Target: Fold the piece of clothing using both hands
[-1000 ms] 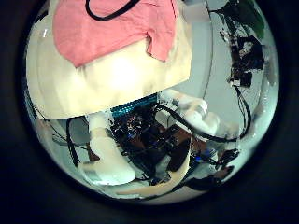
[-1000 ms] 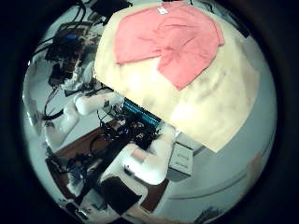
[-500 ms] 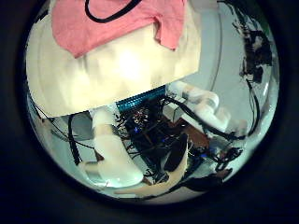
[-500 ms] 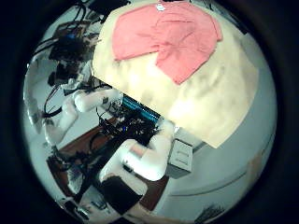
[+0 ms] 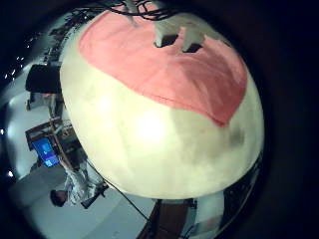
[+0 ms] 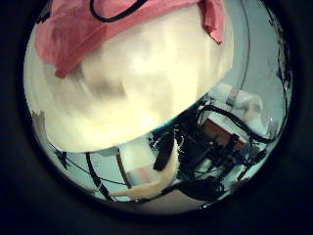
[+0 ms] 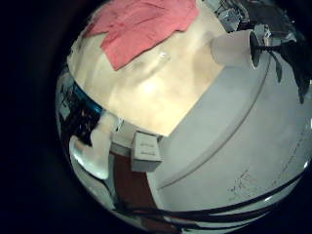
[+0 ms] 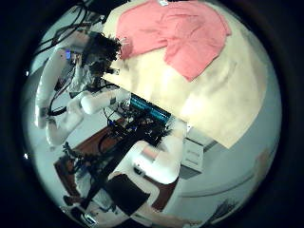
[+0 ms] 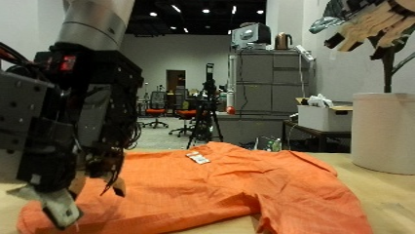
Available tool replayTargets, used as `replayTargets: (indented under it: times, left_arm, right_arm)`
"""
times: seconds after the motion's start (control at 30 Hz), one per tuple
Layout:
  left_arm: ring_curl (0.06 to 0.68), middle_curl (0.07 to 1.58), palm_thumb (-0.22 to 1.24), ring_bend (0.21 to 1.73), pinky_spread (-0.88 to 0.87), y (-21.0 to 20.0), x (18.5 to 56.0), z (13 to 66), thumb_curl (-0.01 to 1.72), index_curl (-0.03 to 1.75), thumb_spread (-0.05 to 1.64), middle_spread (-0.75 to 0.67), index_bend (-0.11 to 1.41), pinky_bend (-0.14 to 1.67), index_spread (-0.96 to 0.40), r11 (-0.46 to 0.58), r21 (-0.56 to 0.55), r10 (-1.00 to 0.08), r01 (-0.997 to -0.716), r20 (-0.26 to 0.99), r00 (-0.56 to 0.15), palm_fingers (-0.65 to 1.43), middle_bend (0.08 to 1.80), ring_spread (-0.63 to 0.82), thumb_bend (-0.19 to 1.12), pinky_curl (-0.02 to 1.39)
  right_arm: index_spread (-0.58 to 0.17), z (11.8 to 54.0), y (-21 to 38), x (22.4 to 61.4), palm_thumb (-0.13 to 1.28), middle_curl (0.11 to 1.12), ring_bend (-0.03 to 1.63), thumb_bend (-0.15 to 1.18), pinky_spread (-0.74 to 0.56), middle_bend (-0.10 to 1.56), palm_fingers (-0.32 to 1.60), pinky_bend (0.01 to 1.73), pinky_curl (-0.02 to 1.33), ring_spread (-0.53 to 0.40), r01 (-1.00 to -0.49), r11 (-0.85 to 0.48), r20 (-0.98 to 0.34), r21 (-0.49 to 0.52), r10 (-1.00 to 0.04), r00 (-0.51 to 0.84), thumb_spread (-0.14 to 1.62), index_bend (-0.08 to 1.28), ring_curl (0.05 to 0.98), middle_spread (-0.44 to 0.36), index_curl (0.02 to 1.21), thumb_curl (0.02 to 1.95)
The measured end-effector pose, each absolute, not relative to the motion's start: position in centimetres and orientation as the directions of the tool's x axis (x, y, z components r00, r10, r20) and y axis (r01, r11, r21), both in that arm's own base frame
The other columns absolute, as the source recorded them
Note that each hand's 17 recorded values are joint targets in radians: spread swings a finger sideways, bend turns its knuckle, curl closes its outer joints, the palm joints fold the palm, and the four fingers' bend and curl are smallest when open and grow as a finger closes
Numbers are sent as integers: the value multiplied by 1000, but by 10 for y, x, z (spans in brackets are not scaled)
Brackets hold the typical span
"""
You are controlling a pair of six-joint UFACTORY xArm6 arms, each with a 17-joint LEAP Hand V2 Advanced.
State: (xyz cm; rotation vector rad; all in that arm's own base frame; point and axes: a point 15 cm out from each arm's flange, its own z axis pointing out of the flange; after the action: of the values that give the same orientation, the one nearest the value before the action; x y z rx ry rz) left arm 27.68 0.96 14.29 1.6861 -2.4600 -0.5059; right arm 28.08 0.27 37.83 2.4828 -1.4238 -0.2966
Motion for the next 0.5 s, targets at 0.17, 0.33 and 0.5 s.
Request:
replayTargets:
  times: [0.17, 0.33, 0.5]
  left_arm:
    - [224, 351, 226, 497, 443, 22, 274, 133, 298, 244, 998, 190, 155, 328, 135, 311, 369, -917, -876, -125, -379, 57, 273, 483, -16, 329]
    - [216, 363, 322, 488, 371, 30, 275, 129, 313, 258, 1006, 122, 162, 295, 137, 290, 385, -915, -876, -155, -371, 158, 331, 432, -4, 317]
    - [219, 390, 459, 521, 223, 35, 280, 126, 331, 279, 1025, -5, 177, 265, 99, 265, 399, -921, -878, -165, -353, 335, 410, 284, 4, 307]
  right_arm:
    - [-266, 379, 3, 280, 123, 284, 191, -23, 370, 181, 63, 251, 319, 274, -820, -472, -41, 324, -873, 486, 1053, 184, 238, 162, 323, 257]
    - [-265, 379, 4, 280, 124, 282, 191, -23, 370, 181, 65, 247, 321, 274, -824, -465, -40, 324, -877, 479, 1056, 185, 236, 162, 327, 255]
    - [-264, 379, 4, 278, 124, 283, 191, -23, 373, 183, 69, 244, 323, 274, -824, -463, -40, 327, -878, 478, 1056, 184, 233, 162, 328, 253]
